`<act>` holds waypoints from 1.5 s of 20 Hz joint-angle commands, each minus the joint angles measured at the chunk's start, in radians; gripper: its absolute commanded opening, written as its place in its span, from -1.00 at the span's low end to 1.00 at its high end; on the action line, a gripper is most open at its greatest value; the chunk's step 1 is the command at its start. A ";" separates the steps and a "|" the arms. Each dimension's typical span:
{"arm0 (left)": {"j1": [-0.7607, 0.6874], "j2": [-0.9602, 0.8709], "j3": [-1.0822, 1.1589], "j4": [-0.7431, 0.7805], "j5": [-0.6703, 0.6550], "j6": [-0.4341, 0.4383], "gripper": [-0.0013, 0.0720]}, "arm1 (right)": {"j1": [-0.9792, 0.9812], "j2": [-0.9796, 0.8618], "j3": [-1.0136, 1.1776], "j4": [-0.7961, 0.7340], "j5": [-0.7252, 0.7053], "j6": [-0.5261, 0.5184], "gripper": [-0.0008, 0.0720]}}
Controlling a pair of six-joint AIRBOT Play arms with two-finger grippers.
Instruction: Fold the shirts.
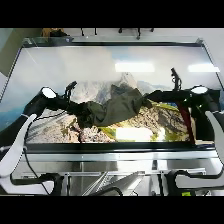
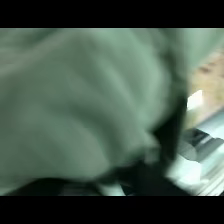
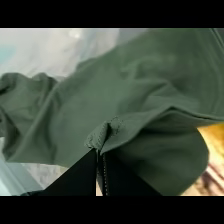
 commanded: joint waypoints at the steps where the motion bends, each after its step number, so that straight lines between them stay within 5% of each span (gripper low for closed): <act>1: 0.093 -0.118 0.029 -0.008 -0.079 -0.003 0.91 | 0.004 -0.082 -0.013 -0.002 -0.039 -0.020 -0.91; 5: 0.155 -0.094 0.083 -0.008 -0.219 -0.004 0.90 | 0.004 -0.082 -0.013 -0.002 -0.039 -0.043 -0.91; 14: 0.138 0.188 -0.109 -0.007 -0.116 0.000 0.90 | 0.004 -0.082 -0.013 -0.002 -0.031 -0.043 -0.91; 19: 0.138 0.246 -0.291 -0.007 0.070 0.021 0.89 | 0.004 -0.082 -0.013 -0.002 -0.027 -0.042 -0.91; 22: 0.123 0.206 -0.341 -0.008 0.159 0.078 0.31 | 0.004 -0.082 -0.013 -0.002 -0.028 -0.043 -0.91; 27: 0.035 0.173 -0.333 -0.007 0.292 0.087 0.31 | 0.004 -0.082 -0.013 -0.002 -0.028 -0.042 -0.91; 30: 0.037 0.173 -0.277 -0.006 0.266 0.087 0.30 | 0.004 -0.082 -0.013 -0.002 -0.027 -0.042 -0.91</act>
